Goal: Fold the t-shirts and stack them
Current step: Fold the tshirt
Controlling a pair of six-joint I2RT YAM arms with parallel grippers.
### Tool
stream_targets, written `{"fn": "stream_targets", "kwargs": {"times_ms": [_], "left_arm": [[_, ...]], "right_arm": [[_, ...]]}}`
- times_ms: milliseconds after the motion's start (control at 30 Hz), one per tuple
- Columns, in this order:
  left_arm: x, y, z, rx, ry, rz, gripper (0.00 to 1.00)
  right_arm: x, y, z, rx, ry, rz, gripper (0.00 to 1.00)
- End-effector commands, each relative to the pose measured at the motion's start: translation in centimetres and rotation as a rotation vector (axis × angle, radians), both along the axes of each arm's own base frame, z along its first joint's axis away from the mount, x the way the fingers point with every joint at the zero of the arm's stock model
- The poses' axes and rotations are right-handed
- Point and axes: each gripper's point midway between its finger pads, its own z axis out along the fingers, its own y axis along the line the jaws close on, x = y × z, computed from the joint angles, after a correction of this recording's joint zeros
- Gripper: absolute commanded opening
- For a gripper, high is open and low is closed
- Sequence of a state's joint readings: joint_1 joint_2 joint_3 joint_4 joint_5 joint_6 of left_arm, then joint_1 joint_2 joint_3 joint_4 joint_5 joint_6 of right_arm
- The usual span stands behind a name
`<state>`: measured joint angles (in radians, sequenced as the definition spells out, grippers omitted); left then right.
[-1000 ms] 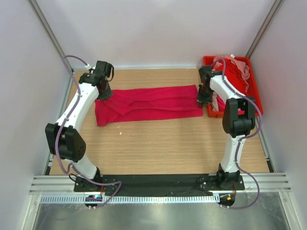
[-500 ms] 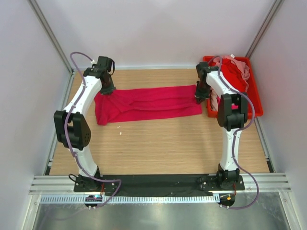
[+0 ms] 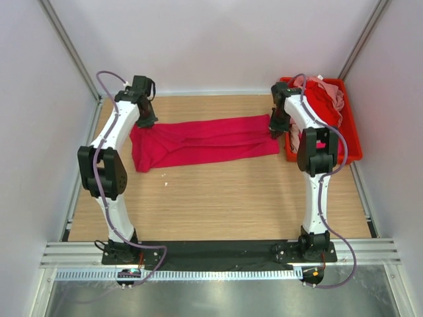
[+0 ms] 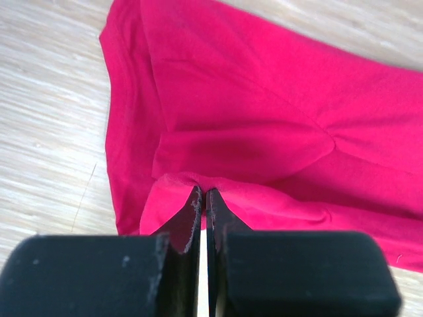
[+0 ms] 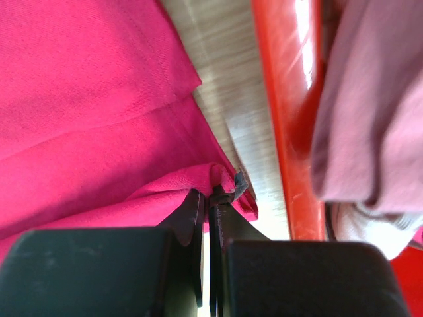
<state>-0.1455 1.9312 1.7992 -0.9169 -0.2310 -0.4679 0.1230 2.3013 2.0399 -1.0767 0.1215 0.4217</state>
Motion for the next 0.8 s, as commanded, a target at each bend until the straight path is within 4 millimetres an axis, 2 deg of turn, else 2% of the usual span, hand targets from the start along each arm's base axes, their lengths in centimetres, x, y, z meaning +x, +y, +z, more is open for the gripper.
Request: {"fn": "stream_targets", "kwargs": {"times_ms": [0,233,467,500,633,767], "left_arm": [[2.1,0.0,2.2,-0.027,-0.084,0.015,0.0],[3.3,0.0,1.8,-0.037,-0.089,0.027,0.0],[4.3,0.5,1.0,-0.055,-0.074,0.04,0.0],[4.4,0.5,0.8,-0.063,-0.069,0.039,0.0],[5.1,0.6,-0.1,-0.084,-0.049,0.038,0.0],[5.7,0.6,-0.8,-0.103,-0.037,0.047,0.0]], "right_arm": [[1.0,-0.7,1.1,-0.019,-0.031,-0.017,0.01],[1.8,-0.9,1.0,-0.004,-0.045,-0.029,0.01],[3.7,-0.3,1.9,0.056,-0.104,-0.05,0.02],[3.6,-0.3,1.2,0.057,-0.086,-0.052,0.04],[4.4,0.3,0.5,0.086,-0.084,-0.051,0.06],[5.6,0.6,0.5,0.112,-0.114,-0.057,0.07]]}}
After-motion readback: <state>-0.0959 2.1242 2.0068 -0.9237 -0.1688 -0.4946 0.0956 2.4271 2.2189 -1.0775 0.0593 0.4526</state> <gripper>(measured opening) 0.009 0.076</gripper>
